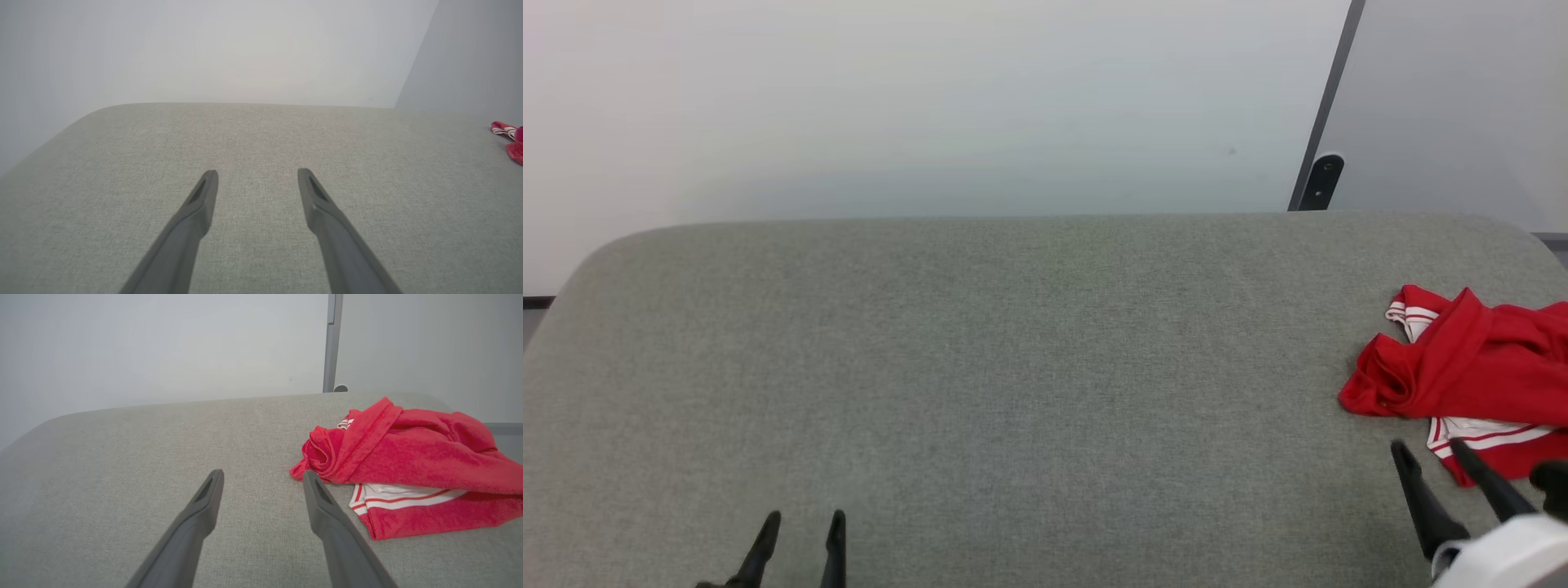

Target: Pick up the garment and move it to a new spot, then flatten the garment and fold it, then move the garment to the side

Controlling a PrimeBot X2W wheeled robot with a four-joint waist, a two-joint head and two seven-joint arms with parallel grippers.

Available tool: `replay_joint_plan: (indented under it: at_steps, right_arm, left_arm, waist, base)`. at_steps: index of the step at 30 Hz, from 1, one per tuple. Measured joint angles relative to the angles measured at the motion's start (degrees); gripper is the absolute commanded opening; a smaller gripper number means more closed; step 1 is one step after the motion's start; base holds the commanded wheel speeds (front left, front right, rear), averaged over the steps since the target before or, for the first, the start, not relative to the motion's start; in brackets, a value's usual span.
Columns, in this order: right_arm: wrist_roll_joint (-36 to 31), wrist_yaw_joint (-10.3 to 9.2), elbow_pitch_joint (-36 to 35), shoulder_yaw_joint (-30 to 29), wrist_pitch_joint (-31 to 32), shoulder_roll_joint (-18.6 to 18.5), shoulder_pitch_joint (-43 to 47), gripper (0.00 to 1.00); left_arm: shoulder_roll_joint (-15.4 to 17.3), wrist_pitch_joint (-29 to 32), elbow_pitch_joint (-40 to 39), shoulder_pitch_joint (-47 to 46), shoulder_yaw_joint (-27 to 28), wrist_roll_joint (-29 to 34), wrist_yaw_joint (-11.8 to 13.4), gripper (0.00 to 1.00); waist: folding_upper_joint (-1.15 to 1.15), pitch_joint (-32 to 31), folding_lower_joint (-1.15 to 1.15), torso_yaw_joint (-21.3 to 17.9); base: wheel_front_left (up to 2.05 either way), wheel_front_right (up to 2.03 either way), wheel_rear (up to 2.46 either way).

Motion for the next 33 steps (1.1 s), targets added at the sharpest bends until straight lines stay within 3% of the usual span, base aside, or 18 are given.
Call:
replay_joint_plan:
  at_steps: [11, 33]
  right_arm:
    - [-0.81, 0.00, -5.34, -3.20, 2.55, 2.44, 7.36, 1.00]
    - [-0.79, 0.00, -6.90, -3.74, 3.92, 2.72, 7.51, 1.00]
  left_arm:
    - [0.55, 1.71, -5.54, 4.62, 0.40, -0.57, 1.18, 1.00]
    - [1.16, 2.97, -6.92, 4.96, -0.49, -1.14, 2.10, 1.00]
  waist:
    - [0.00, -0.59, 0.00, 0.52]
    - [0.00, -1.01, 0.00, 1.00]
  base:
    - [0.00, 0.00, 0.00]
    - [0.00, 0.00, 0.00]
